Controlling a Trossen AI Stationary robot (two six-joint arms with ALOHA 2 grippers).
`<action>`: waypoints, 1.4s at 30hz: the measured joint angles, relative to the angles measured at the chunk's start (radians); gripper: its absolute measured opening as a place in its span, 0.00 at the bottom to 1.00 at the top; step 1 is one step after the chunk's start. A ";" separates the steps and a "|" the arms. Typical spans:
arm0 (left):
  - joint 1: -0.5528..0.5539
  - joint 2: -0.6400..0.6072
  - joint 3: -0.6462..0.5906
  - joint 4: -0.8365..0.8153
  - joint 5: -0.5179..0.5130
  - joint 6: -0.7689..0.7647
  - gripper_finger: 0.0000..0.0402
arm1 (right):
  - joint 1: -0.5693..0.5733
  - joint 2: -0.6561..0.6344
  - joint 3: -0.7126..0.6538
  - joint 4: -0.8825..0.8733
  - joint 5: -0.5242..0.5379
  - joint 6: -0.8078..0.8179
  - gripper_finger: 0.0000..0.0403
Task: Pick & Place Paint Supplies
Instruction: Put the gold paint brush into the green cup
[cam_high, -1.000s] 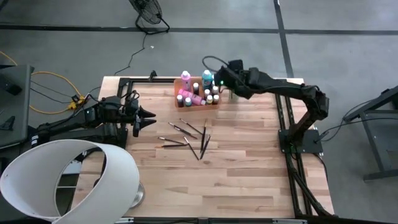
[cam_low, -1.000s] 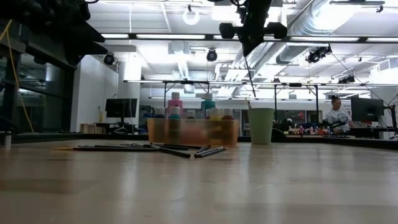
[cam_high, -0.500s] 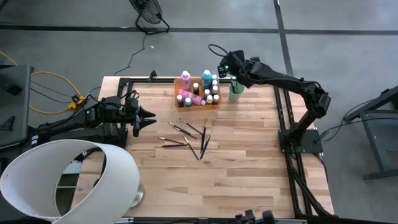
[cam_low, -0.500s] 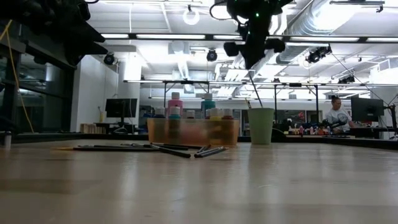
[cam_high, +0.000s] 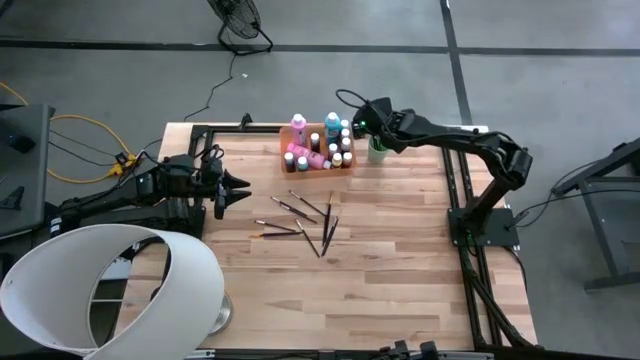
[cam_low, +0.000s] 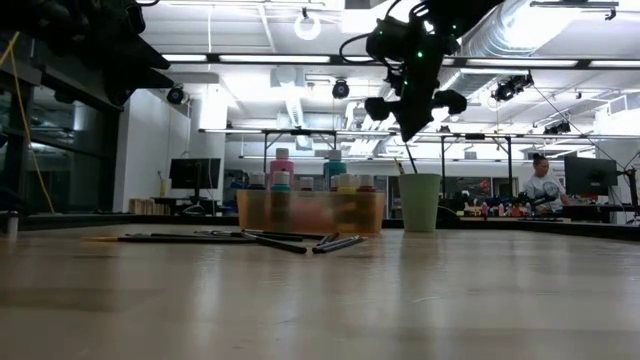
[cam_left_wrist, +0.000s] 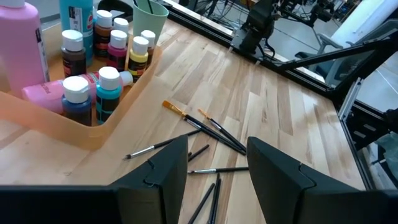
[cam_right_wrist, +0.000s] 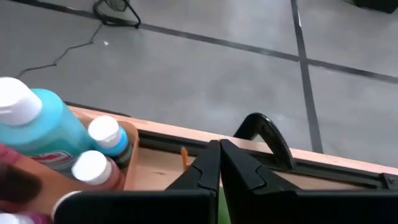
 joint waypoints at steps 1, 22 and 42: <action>0.000 0.000 0.000 0.000 0.000 0.000 0.40 | 0.000 0.000 -0.002 -0.002 -0.001 0.000 0.01; 0.000 -0.004 0.000 0.007 -0.001 -0.040 0.40 | 0.000 -0.056 -0.003 -0.051 -0.314 0.105 0.36; 0.000 -0.016 0.000 0.012 0.027 0.020 0.40 | 0.174 -0.066 -0.003 -0.050 -0.622 0.525 0.38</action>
